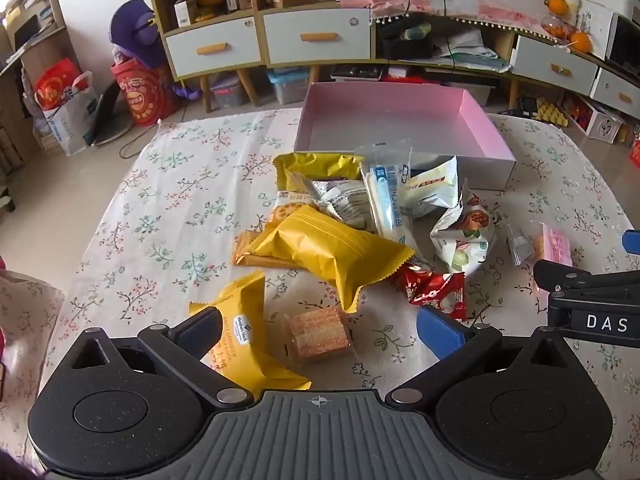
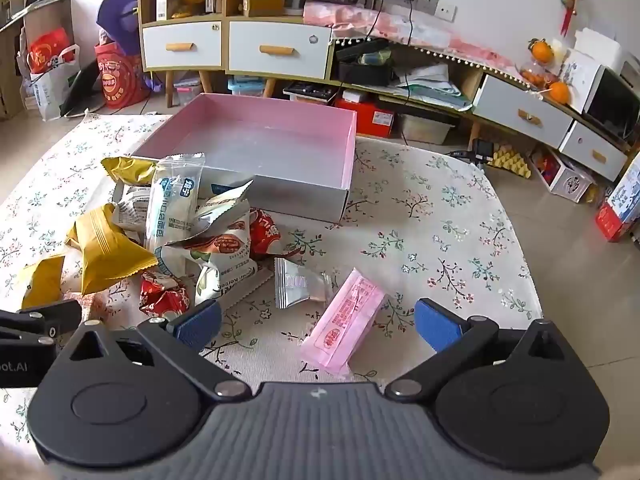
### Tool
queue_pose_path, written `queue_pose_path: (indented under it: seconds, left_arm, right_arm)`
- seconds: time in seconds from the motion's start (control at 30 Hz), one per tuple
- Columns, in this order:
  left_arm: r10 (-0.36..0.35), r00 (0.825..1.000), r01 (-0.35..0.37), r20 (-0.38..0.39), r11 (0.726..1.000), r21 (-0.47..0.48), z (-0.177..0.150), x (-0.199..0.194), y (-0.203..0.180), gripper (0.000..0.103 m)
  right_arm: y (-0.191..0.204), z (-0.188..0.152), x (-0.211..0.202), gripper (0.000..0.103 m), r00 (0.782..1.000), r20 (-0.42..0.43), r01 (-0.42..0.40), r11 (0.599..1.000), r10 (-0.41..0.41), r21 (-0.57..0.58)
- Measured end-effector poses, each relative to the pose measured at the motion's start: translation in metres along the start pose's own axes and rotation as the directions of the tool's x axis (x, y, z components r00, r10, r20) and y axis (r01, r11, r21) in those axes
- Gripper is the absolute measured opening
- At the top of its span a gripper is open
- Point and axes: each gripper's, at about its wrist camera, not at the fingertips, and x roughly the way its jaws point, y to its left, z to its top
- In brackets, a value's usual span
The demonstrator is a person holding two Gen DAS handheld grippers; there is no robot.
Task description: Organize snacks
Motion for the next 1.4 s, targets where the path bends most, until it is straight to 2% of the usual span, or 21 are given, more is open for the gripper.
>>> queue_pose_path:
  seconds: [0.23, 1.4]
  left_arm:
    - [-0.016, 1.000, 0.016, -0.008, 1.000, 0.017, 0.0006, 0.0033, -0.0026, 0.103]
    - [-0.004, 1.000, 0.004, 0.005, 1.000, 0.010, -0.0009, 0.0003, -0.0039, 0.103]
  right_arm:
    - [-0.0009, -0.0009, 0.0004, 0.103, 1.000, 0.004, 0.001, 1.000, -0.001, 0.002]
    - [-0.0047, 0.0023, -0.0008, 0.103, 1.000, 0.006, 0.005, 0.999, -0.005, 0.035]
